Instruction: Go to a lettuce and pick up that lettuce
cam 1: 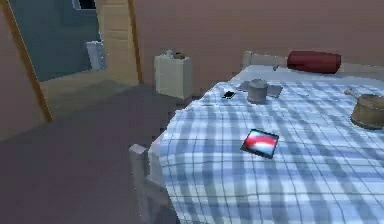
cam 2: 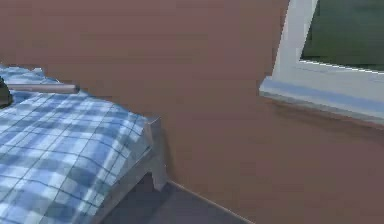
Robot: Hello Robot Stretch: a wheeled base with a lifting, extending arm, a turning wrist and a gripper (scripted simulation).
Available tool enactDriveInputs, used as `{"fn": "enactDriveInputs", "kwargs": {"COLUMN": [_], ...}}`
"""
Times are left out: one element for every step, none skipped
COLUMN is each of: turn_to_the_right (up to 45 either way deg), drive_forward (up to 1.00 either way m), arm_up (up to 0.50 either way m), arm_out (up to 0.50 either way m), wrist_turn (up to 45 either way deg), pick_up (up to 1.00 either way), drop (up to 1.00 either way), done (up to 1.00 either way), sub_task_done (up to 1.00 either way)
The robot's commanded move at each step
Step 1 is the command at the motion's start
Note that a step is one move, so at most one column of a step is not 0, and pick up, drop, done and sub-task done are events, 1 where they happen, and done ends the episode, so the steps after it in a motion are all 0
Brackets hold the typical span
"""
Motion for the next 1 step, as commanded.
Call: {"fn": "enactDriveInputs", "kwargs": {"turn_to_the_right": [-36.0], "drive_forward": [0.00], "arm_up": [0.00], "arm_out": [0.00], "wrist_turn": [0.0], "pick_up": [0.00], "drop": [0.00], "done": [0.00], "sub_task_done": [0.00]}}
